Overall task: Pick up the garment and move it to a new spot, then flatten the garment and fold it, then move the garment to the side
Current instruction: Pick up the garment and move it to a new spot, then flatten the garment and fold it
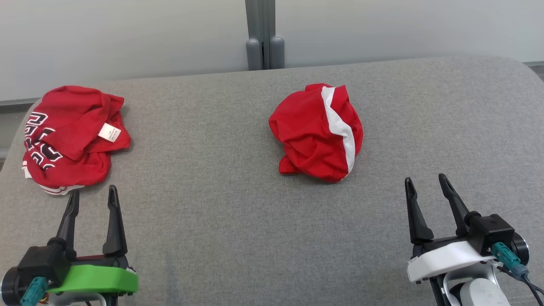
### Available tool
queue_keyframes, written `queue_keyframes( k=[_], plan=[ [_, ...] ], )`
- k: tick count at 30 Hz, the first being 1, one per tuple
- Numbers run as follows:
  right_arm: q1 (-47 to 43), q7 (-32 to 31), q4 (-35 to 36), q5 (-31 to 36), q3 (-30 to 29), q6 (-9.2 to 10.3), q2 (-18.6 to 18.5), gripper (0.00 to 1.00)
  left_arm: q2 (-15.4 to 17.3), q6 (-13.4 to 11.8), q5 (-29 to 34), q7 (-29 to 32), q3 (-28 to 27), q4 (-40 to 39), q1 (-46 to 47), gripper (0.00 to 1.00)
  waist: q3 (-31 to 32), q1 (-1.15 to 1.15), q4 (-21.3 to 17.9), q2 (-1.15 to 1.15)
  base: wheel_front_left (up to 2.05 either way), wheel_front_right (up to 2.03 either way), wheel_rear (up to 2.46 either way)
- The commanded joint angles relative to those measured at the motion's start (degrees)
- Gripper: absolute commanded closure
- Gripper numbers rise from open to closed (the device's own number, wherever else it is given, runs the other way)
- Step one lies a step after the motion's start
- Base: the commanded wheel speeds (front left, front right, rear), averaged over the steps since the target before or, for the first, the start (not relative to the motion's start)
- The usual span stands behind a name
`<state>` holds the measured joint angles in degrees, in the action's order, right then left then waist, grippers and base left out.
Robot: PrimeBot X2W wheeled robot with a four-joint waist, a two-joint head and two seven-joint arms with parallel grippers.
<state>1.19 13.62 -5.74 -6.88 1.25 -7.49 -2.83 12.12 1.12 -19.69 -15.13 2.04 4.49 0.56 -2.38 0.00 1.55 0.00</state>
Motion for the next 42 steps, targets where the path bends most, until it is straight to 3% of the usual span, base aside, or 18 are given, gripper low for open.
queue_keyframes(
  k=[1,15,42],
  plan=[
    [-0.69,-0.24,0.28,-0.31,0.05,-0.01,-0.10,0.00,-0.06,0.77,1.46,-0.02,-0.28,-0.26,-0.95,0.00,0.20,0.00,0.13,0.00,0.00,0.00,0.00],
    [-2.16,-1.49,0.84,-1.12,0.26,-0.01,-0.10,0.00,-2.17,4.30,2.69,-0.03,-3.05,2.35,-1.75,0.00,1.69,0.00,0.50,0.00,0.00,0.00,0.00],
    [-3.16,-2.72,1.10,-1.29,-0.32,-0.01,-0.17,0.00,-1.41,4.97,2.63,-0.03,-3.10,5.81,-0.72,0.00,2.34,0.00,1.06,0.00,0.00,0.00,0.00]
  ],
)
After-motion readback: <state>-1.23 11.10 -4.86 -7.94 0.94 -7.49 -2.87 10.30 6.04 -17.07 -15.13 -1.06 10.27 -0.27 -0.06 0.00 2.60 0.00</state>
